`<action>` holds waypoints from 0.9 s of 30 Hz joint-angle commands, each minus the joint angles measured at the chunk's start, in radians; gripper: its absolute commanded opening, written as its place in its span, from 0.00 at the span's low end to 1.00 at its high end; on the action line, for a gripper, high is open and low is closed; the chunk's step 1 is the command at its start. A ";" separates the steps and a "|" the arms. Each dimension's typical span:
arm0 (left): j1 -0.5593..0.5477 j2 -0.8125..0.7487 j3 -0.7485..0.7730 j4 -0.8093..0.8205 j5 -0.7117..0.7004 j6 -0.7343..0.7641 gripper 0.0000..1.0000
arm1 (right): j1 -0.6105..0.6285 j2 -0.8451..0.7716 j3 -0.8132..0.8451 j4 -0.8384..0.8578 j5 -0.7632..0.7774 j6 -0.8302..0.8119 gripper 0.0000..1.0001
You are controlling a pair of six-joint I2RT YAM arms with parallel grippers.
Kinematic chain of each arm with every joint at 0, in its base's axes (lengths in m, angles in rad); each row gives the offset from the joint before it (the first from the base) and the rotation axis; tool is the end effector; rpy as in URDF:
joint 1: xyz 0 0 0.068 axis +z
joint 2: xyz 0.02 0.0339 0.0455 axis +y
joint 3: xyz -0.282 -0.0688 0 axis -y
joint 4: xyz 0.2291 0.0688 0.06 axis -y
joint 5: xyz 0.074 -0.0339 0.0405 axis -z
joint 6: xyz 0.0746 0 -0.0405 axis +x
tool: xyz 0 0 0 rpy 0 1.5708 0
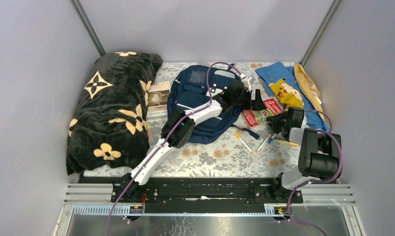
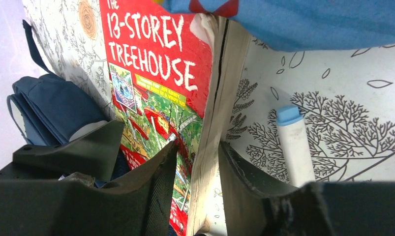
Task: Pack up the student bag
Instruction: Pick up the book from the center of the board.
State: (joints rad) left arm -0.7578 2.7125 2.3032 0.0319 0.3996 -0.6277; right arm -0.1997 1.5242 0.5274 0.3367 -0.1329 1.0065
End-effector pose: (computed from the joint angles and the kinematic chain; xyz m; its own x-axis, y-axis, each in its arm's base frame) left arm 0.4472 -0.4631 0.1421 -0.7428 -0.0420 -0.6682 0.5679 0.4891 -0.6620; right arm 0.2945 -0.0495 0.1447 -0.2420 0.9035 -0.3538 0.5581 0.4279 0.7109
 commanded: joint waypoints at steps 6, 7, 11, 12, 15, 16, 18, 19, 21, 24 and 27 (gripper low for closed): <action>-0.017 0.009 -0.155 0.036 0.040 -0.032 0.99 | -0.012 -0.029 0.001 0.104 -0.112 0.046 0.40; -0.019 0.008 -0.165 0.042 0.045 -0.037 0.99 | -0.012 -0.038 0.002 0.117 -0.120 0.047 0.39; -0.019 0.012 -0.170 0.045 0.059 -0.050 0.99 | -0.012 -0.072 0.013 0.119 -0.142 0.048 0.37; -0.020 0.013 -0.170 0.044 0.061 -0.050 0.99 | -0.012 -0.078 0.017 0.119 -0.149 0.046 0.38; -0.024 0.010 -0.170 0.039 0.066 -0.044 0.99 | -0.012 -0.084 0.035 0.110 -0.158 0.026 0.43; -0.026 0.010 -0.170 0.039 0.068 -0.043 0.99 | -0.012 -0.074 0.038 0.106 -0.158 0.021 0.45; -0.028 0.009 -0.170 0.042 0.071 -0.044 0.99 | -0.012 -0.046 0.041 0.110 -0.159 0.020 0.46; -0.029 0.009 -0.169 0.043 0.073 -0.045 0.99 | -0.012 -0.028 0.040 0.112 -0.158 0.022 0.45; -0.032 0.007 -0.171 0.043 0.078 -0.046 0.99 | -0.012 0.006 0.045 0.118 -0.167 0.024 0.42; -0.034 -0.004 -0.177 0.044 0.083 -0.044 0.99 | -0.012 0.034 0.045 0.122 -0.187 0.030 0.16; -0.035 -0.033 -0.176 0.040 0.097 -0.042 0.99 | -0.012 0.002 0.036 0.099 -0.166 0.028 0.00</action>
State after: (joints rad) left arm -0.7624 2.6823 2.1765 0.1959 0.4454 -0.6601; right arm -0.2245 1.5517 0.5316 0.3958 -0.2386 1.0275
